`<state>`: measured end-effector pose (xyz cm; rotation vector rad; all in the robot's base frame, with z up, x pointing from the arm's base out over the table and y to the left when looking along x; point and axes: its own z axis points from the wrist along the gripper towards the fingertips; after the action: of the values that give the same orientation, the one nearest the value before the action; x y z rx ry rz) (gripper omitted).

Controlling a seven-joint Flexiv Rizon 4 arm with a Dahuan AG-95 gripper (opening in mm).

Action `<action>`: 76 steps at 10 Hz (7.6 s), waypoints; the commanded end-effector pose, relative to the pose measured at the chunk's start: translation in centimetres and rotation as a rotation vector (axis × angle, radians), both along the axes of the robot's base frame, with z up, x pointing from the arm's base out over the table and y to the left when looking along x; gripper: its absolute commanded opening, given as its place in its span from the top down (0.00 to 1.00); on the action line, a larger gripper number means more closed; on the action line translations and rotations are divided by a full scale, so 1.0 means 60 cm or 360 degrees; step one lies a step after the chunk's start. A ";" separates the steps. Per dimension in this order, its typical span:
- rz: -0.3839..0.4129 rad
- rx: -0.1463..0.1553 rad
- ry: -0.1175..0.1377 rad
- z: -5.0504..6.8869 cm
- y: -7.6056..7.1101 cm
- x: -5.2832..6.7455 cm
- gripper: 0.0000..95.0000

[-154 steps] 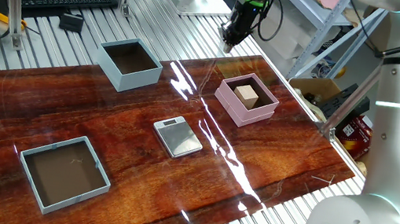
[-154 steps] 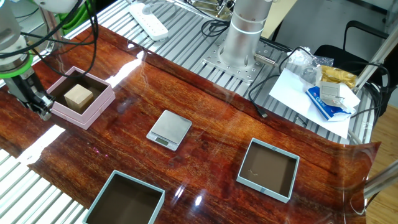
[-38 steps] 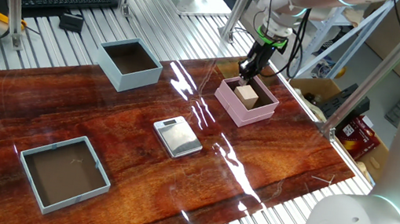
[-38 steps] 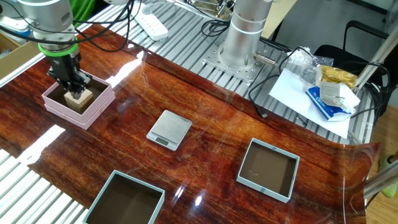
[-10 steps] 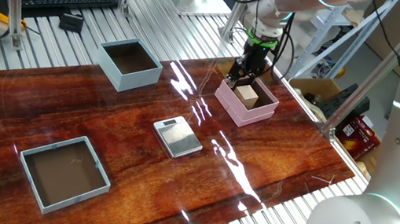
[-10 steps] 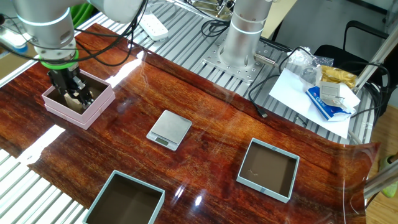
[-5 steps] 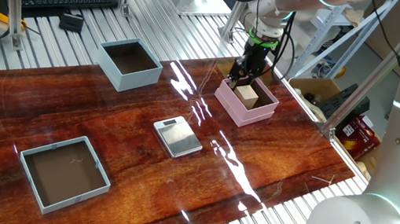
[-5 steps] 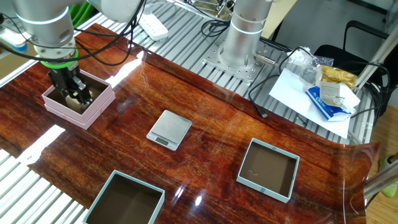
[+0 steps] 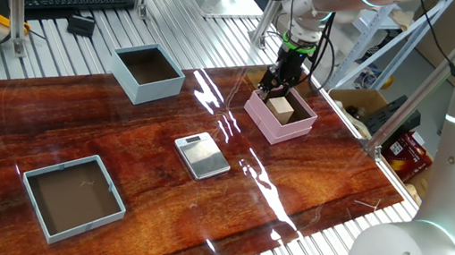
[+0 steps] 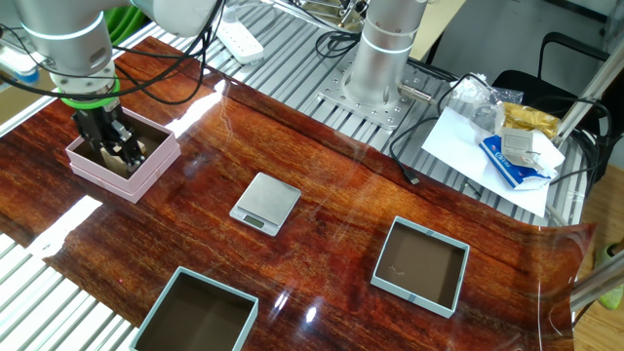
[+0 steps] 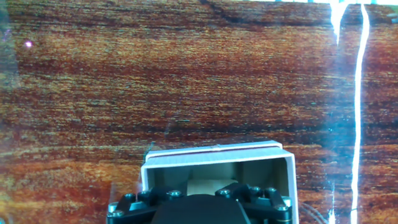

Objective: Move an object from one box to another

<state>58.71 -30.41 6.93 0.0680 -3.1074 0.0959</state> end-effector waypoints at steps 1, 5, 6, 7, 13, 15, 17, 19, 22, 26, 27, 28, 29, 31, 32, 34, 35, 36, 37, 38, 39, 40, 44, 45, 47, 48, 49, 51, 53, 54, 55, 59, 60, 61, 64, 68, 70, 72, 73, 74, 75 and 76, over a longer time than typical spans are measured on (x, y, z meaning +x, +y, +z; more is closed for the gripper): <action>0.0031 -0.0007 0.0007 -0.001 0.000 0.000 1.00; 0.0008 -0.0009 0.0001 -0.001 0.000 0.000 1.00; -0.0004 -0.0008 -0.0003 -0.001 0.000 0.000 1.00; -0.0012 -0.0006 -0.0010 -0.001 0.000 0.000 1.00; -0.0048 0.0026 -0.0023 -0.001 0.000 0.000 1.00; -0.0104 0.0046 -0.0016 -0.001 0.000 0.000 1.00; -0.0142 0.0042 -0.0019 -0.001 0.000 0.000 1.00; -0.0178 0.0044 -0.0013 -0.001 0.000 0.000 1.00; -0.0185 0.0044 -0.0016 -0.001 0.000 0.000 1.00; -0.0227 0.0080 -0.0032 -0.001 0.000 0.000 1.00; -0.0234 0.0088 -0.0045 -0.001 0.000 0.000 1.00; -0.0242 0.0096 -0.0061 -0.001 0.000 0.000 1.00; -0.0243 0.0093 -0.0084 -0.001 0.000 0.000 1.00; -0.0245 0.0089 -0.0136 -0.001 0.000 0.000 1.00; -0.0246 0.0092 -0.0159 -0.001 0.000 0.000 1.00; -0.0215 0.0081 -0.0193 -0.001 0.000 0.000 1.00; -0.0211 0.0083 -0.0200 -0.001 0.000 0.000 1.00; -0.0202 0.0091 -0.0216 -0.001 0.000 0.000 1.00; -0.0197 0.0093 -0.0223 -0.001 0.000 0.000 1.00; -0.0186 0.0101 -0.0231 -0.001 0.000 0.000 1.00; -0.0164 0.0102 -0.0236 -0.001 0.000 0.000 1.00; -0.0147 0.0115 -0.0247 -0.001 0.000 0.000 1.00; -0.0091 0.0154 -0.0237 -0.001 0.000 0.000 1.00; -0.0095 0.0150 -0.0225 -0.001 0.000 0.000 1.00; -0.0106 0.0144 -0.0225 -0.001 0.000 0.000 1.00; -0.0115 0.0148 -0.0219 -0.001 0.000 0.000 1.00; -0.0118 0.0148 -0.0218 -0.001 0.000 0.000 1.00; -0.0141 0.0153 -0.0211 0.006 -0.001 0.001 0.80; -0.0166 0.0152 -0.0210 0.007 -0.001 0.002 0.80; -0.0183 0.0153 -0.0200 0.009 -0.001 0.002 0.80; -0.0193 0.0152 -0.0201 0.010 -0.002 0.002 0.80; -0.0230 0.0149 -0.0205 0.019 -0.010 -0.002 0.60; -0.0252 0.0146 -0.0211 0.020 -0.011 -0.003 0.60; -0.0254 0.0130 -0.0214 0.023 -0.011 -0.003 0.60; -0.0271 0.0131 -0.0211 0.029 -0.012 -0.002 0.60; -0.0300 0.0133 -0.0212 0.033 -0.013 -0.002 0.40; -0.0277 0.0146 -0.0208 0.033 -0.013 -0.002 0.40; -0.0235 0.0144 -0.0204 0.033 -0.013 -0.002 0.80; -0.0194 0.0142 -0.0194 0.033 -0.013 -0.002 0.80; -0.0180 0.0143 -0.0198 0.033 -0.013 -0.002 1.00; -0.0170 0.0138 -0.0193 0.033 -0.013 -0.002 1.00; -0.0177 0.0143 -0.0186 0.033 -0.013 -0.002 1.00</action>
<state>58.60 -31.22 8.96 -0.1051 -3.2244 -0.0386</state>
